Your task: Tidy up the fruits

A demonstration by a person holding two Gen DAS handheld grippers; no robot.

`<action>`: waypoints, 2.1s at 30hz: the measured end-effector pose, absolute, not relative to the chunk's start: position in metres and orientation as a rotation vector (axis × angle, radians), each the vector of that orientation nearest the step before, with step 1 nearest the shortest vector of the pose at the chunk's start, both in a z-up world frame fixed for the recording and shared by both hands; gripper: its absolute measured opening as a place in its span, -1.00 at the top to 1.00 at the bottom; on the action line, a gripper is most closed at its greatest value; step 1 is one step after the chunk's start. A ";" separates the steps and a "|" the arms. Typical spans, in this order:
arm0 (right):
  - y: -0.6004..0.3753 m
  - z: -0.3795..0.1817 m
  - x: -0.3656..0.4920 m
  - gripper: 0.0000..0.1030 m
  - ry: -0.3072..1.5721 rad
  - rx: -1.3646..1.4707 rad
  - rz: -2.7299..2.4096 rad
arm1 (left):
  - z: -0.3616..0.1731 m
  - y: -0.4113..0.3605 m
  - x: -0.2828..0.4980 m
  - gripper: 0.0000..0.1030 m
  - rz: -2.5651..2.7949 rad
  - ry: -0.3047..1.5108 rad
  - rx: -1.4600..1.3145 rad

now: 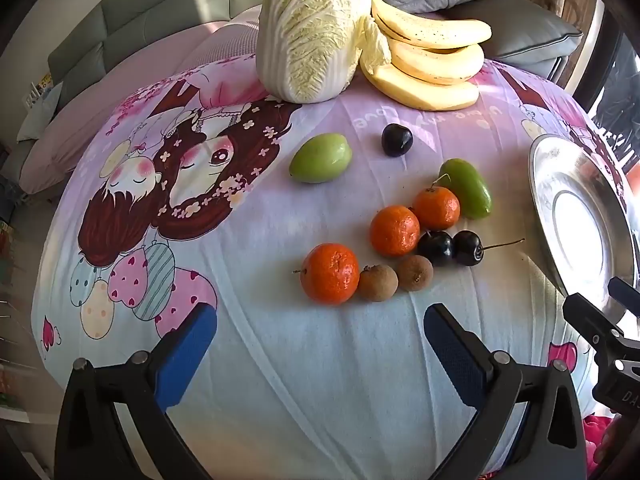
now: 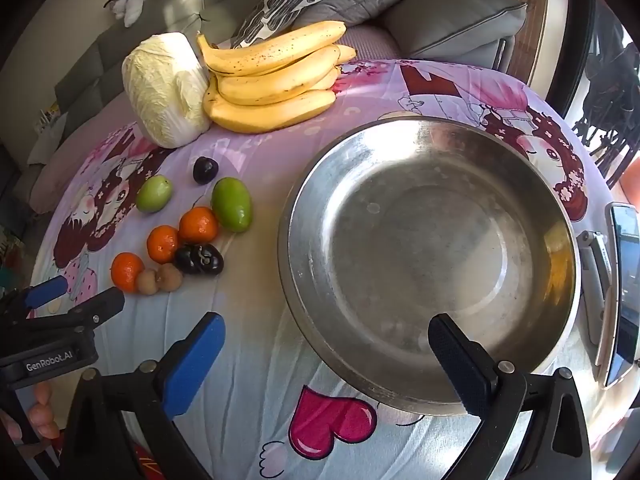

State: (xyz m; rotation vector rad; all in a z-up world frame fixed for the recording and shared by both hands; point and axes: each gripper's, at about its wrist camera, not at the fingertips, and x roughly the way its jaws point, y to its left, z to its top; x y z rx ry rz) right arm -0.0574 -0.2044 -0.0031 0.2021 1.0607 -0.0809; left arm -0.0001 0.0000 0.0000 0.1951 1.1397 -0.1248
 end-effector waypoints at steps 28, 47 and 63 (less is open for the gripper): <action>-0.203 -0.003 -0.058 -1.00 1.059 0.201 -0.080 | -0.001 0.002 0.000 -1.00 -0.124 1.138 0.192; -0.202 -0.003 -0.058 -1.00 1.059 0.201 -0.081 | -0.001 0.002 0.000 -1.00 -0.124 1.142 0.191; -0.193 0.008 -0.058 -1.00 1.002 0.176 -0.036 | 0.001 0.007 0.000 -1.00 -0.172 1.144 0.115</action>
